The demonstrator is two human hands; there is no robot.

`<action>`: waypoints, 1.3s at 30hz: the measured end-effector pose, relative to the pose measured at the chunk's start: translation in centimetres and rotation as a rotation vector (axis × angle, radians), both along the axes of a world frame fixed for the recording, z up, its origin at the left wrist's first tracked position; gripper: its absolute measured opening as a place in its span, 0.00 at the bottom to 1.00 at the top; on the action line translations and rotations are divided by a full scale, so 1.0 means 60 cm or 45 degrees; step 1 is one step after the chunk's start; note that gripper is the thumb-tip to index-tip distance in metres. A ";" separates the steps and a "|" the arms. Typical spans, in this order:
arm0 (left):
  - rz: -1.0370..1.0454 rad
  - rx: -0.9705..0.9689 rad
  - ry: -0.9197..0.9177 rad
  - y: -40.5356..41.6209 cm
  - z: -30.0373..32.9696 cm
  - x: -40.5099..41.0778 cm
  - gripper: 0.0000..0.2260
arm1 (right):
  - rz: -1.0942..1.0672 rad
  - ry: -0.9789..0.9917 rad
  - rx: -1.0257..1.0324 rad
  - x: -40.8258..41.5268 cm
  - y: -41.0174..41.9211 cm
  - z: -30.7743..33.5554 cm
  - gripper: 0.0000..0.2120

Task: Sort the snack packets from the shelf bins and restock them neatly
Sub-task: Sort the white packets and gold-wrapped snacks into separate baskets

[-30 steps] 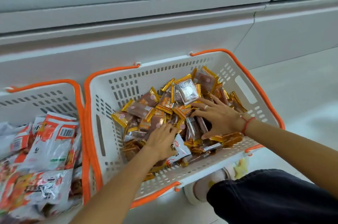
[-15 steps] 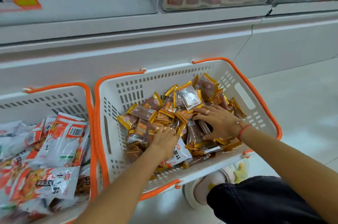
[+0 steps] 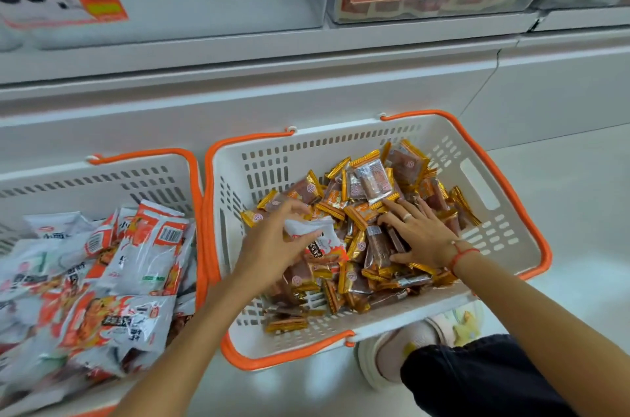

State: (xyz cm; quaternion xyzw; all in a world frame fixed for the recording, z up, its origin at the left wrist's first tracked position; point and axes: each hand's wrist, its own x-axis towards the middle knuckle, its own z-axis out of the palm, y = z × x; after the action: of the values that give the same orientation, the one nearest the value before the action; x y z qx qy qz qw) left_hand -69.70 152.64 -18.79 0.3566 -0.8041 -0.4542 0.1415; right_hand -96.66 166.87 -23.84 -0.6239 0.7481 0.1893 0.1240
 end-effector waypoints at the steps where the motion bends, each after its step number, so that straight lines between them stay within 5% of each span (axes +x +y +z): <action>1: 0.107 0.000 0.141 0.005 0.019 0.020 0.10 | -0.006 0.008 0.016 0.003 0.000 0.002 0.37; 6: 0.700 -0.198 0.552 0.001 0.112 0.129 0.07 | -0.066 -0.032 0.089 0.016 -0.016 0.026 0.34; 11: 1.064 -0.494 0.230 -0.024 0.117 0.222 0.07 | -0.037 0.033 0.061 0.047 -0.044 0.045 0.21; 16: 0.737 -0.198 -0.349 -0.050 0.049 0.253 0.21 | 0.062 0.039 -0.037 0.077 -0.055 0.057 0.14; 21: 0.796 -0.637 -0.073 -0.036 0.101 0.190 0.20 | 0.242 -0.054 -0.343 0.061 -0.059 0.044 0.05; 24: 0.605 -0.545 0.164 -0.016 0.129 0.100 0.11 | 0.385 -0.092 -0.451 0.066 -0.067 0.039 0.06; 27: 0.173 -0.323 -0.080 -0.009 0.070 -0.003 0.11 | 0.425 -0.131 -0.427 0.087 -0.077 0.020 0.11; 33: -0.638 -0.457 -0.860 -0.007 -0.119 -0.089 0.27 | 0.514 -0.074 -0.118 0.090 -0.085 -0.052 0.23; 35: -0.677 -0.496 -0.978 -0.006 -0.156 -0.084 0.33 | 0.559 0.017 0.021 0.075 -0.079 -0.064 0.29; 39: -0.541 -0.640 -1.018 -0.006 -0.174 -0.093 0.40 | 0.690 0.018 -0.130 0.045 -0.066 -0.061 0.20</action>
State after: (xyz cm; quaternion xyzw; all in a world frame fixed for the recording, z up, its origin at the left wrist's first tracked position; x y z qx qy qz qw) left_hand -75.29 152.30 -29.22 0.2859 -0.9343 -0.0941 -0.1909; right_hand -93.94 162.92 -27.51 -0.8054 0.5632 0.1820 0.0321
